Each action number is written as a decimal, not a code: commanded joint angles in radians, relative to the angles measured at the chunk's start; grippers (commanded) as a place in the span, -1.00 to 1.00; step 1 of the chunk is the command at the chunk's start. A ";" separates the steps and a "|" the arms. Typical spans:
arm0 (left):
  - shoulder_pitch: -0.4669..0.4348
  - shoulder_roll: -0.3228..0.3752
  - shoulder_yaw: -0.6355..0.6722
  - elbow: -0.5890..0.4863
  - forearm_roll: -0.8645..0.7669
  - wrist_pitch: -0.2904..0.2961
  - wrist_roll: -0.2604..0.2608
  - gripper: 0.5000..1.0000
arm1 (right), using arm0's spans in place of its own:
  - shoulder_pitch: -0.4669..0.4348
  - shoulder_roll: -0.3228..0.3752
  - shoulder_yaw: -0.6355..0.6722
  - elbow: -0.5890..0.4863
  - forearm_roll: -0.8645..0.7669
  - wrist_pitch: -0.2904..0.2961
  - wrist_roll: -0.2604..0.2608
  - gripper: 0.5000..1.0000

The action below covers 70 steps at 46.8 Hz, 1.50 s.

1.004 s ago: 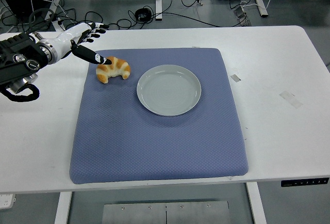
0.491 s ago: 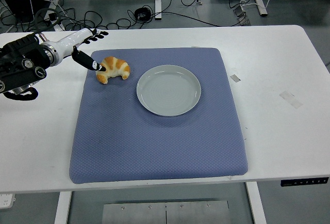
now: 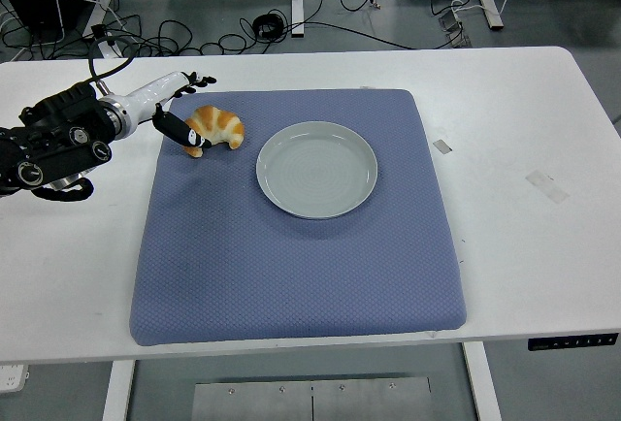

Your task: Place the bread on the plate

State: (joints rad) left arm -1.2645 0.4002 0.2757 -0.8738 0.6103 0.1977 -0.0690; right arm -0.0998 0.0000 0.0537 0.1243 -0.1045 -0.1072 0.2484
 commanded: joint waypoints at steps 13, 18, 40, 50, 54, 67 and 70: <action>0.004 -0.049 0.002 0.047 0.000 -0.001 -0.002 0.88 | 0.000 0.000 0.000 0.000 0.000 0.000 0.000 1.00; 0.011 -0.073 0.002 0.084 0.002 -0.003 -0.002 0.88 | 0.000 0.000 0.000 0.000 0.000 0.000 0.000 1.00; 0.027 -0.118 0.045 0.137 0.003 0.002 -0.009 -0.63 | 0.000 0.000 0.000 0.000 0.000 0.000 0.000 1.00; 0.005 -0.119 0.043 0.148 0.003 0.000 -0.012 -1.00 | 0.000 0.000 0.000 0.000 0.000 0.000 0.000 1.00; -0.030 -0.118 0.042 0.141 0.000 -0.003 -0.008 -1.00 | 0.000 0.000 0.000 0.000 -0.001 0.000 0.000 1.00; -0.095 -0.080 0.063 0.016 -0.009 -0.006 0.008 -1.00 | 0.000 0.000 0.000 0.000 0.000 0.000 0.000 1.00; -0.108 -0.107 0.066 0.010 -0.008 -0.006 0.020 -1.00 | 0.000 0.000 0.000 0.000 0.000 0.000 0.000 1.00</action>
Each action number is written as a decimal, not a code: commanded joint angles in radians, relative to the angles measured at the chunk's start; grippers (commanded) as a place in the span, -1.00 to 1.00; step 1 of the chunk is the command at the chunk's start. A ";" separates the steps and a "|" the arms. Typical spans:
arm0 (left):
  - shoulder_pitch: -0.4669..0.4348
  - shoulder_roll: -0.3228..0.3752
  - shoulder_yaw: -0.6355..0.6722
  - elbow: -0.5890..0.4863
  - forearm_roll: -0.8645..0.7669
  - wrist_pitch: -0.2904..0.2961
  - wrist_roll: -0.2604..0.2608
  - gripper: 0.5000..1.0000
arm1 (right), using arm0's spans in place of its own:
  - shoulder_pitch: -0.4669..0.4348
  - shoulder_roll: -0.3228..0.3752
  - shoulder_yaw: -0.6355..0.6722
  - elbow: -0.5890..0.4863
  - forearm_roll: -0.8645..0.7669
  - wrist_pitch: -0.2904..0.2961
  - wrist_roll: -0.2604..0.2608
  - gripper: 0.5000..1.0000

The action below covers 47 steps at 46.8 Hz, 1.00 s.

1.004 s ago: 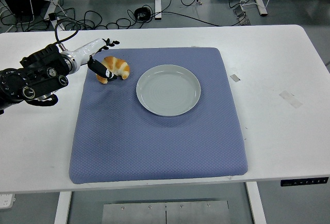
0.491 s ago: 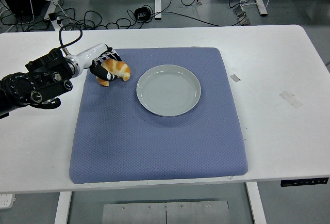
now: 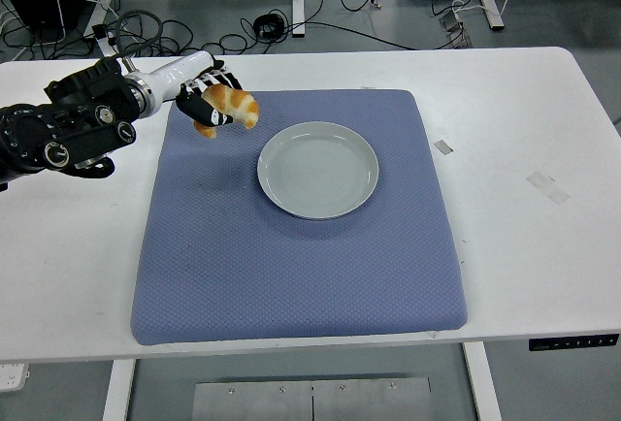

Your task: Place the bread on the plate

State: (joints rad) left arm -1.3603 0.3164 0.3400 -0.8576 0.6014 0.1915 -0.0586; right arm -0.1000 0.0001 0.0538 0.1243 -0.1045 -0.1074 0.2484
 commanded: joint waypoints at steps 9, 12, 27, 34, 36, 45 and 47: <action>-0.062 -0.040 0.051 -0.073 0.001 0.003 0.049 -1.00 | 0.000 0.000 0.000 0.000 0.000 0.000 0.000 1.00; -0.068 -0.049 0.056 -0.095 0.006 0.009 0.054 -1.00 | 0.000 0.000 0.000 0.000 0.000 0.000 0.000 1.00; -0.097 -0.149 0.060 -0.129 0.023 0.028 0.051 -1.00 | 0.000 0.000 0.000 0.000 0.000 0.000 0.000 1.00; -0.091 -0.230 0.067 -0.104 0.024 0.040 0.052 -1.00 | 0.000 0.000 0.000 0.000 0.000 0.000 0.000 1.00; -0.088 -0.246 0.073 -0.084 0.024 0.040 0.052 -1.00 | 0.000 0.000 0.000 0.000 0.000 0.000 0.000 1.00; -0.079 -0.278 0.105 -0.047 0.024 0.042 0.049 -1.00 | 0.000 0.000 0.000 0.000 0.000 0.000 0.000 1.00; -0.079 -0.277 0.105 -0.046 0.024 0.042 0.049 -1.00 | 0.000 0.000 0.000 0.000 0.000 0.000 0.000 1.00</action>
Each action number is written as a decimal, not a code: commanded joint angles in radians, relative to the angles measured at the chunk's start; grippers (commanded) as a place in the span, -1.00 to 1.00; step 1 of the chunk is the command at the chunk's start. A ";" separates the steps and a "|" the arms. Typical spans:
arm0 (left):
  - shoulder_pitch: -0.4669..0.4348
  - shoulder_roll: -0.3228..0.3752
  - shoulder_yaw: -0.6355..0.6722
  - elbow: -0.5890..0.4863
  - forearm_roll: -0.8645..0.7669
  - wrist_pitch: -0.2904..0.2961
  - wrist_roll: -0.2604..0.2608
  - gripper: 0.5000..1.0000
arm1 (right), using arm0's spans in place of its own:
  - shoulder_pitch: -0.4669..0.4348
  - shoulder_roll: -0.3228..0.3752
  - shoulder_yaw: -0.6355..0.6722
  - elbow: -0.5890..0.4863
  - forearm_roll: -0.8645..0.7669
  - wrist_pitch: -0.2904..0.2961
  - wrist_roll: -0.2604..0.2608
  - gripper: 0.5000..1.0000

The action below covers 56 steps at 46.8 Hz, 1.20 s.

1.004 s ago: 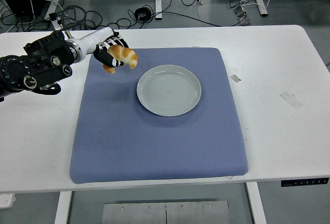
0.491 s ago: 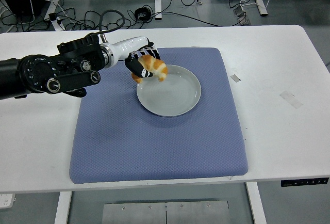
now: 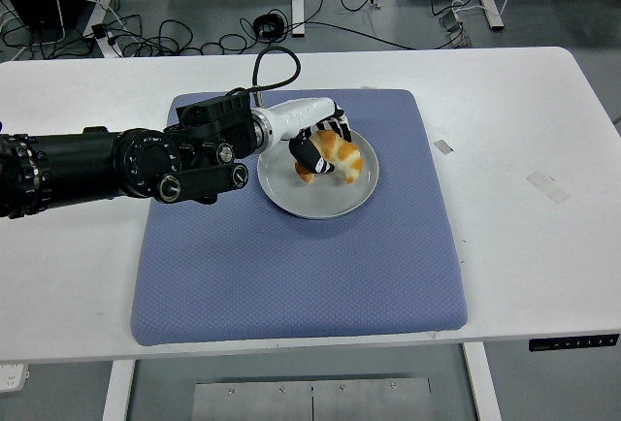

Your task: Place the bread on the plate

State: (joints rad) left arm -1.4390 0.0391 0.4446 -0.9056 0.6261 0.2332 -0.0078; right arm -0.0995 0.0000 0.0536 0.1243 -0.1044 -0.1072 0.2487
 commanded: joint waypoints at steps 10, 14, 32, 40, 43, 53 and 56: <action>0.000 0.010 0.003 0.008 0.000 -0.003 -0.001 -1.00 | 0.000 0.000 0.000 0.000 0.000 0.000 0.000 1.00; 0.002 0.010 0.005 0.014 0.000 -0.003 -0.001 -1.00 | 0.000 0.000 0.000 0.000 0.000 0.000 0.000 1.00; 0.000 0.015 0.003 0.028 -0.002 -0.018 -0.005 0.51 | 0.000 0.000 0.000 0.000 0.000 0.000 0.000 1.00; -0.001 0.024 0.002 0.027 -0.008 -0.048 -0.005 0.71 | 0.000 0.000 0.000 0.000 0.000 0.000 0.000 1.00; -0.003 0.025 0.002 0.027 -0.008 -0.049 -0.005 0.72 | 0.000 0.000 0.000 0.000 0.000 0.000 0.000 1.00; -0.018 0.035 -0.010 0.027 -0.020 -0.051 -0.001 0.80 | 0.000 0.000 0.000 0.000 -0.001 0.000 0.000 1.00; -0.032 0.056 -0.024 0.028 -0.031 -0.051 -0.001 0.86 | 0.000 0.000 0.000 0.000 0.000 0.000 0.000 1.00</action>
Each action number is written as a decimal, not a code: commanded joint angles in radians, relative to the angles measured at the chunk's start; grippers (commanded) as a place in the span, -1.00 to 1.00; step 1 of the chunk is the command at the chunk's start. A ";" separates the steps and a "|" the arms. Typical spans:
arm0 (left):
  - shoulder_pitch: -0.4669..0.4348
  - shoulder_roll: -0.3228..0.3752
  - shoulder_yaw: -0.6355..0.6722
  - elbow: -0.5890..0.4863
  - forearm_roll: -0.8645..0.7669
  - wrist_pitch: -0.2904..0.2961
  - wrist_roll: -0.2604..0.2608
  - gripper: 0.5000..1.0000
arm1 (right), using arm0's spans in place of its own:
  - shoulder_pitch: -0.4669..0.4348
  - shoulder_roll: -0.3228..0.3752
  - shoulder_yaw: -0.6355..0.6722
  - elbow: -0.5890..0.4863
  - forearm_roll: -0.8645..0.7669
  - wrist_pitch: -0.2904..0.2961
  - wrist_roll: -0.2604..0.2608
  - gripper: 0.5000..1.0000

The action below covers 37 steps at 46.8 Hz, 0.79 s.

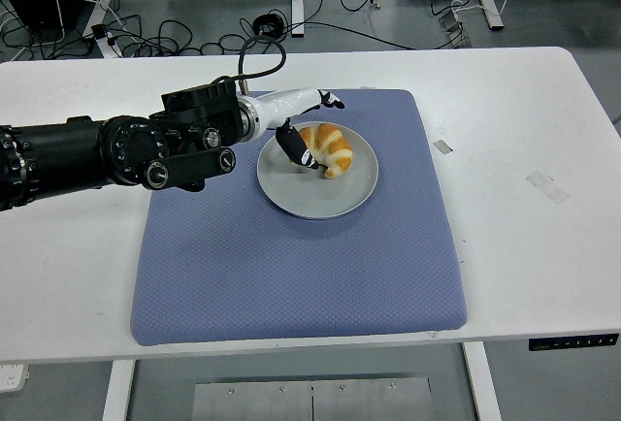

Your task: Place the bread on the plate

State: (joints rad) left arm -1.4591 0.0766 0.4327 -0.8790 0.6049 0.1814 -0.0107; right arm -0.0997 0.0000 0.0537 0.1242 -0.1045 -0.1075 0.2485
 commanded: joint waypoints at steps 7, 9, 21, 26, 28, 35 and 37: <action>-0.043 0.072 -0.083 0.002 -0.077 0.004 -0.002 0.91 | 0.000 0.000 0.000 0.000 0.000 0.000 0.000 1.00; -0.050 0.084 -0.095 0.002 -0.085 0.004 -0.002 0.91 | 0.000 0.000 0.000 0.000 0.000 0.000 0.000 1.00; -0.072 0.163 -0.161 0.005 -0.097 0.007 0.000 0.91 | 0.000 0.000 0.000 0.000 0.000 0.000 0.000 1.00; -0.079 0.235 -0.186 0.012 -0.099 0.006 -0.003 0.91 | 0.000 0.000 0.000 0.000 0.000 0.000 0.000 1.00; -0.079 0.265 -0.204 0.018 -0.097 0.004 -0.006 0.91 | 0.000 0.000 0.000 0.000 0.000 0.000 0.000 1.00; -0.046 0.295 -0.270 0.129 -0.100 0.001 -0.058 0.90 | 0.000 0.000 0.000 0.000 0.000 0.000 0.000 1.00; -0.012 0.293 -0.299 0.153 -0.105 0.003 -0.080 0.89 | 0.000 0.000 0.000 0.000 0.000 0.000 0.000 1.00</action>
State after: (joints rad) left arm -1.5058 0.3714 0.1640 -0.7581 0.5052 0.1827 -0.0657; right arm -0.0996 0.0000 0.0537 0.1243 -0.1042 -0.1072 0.2487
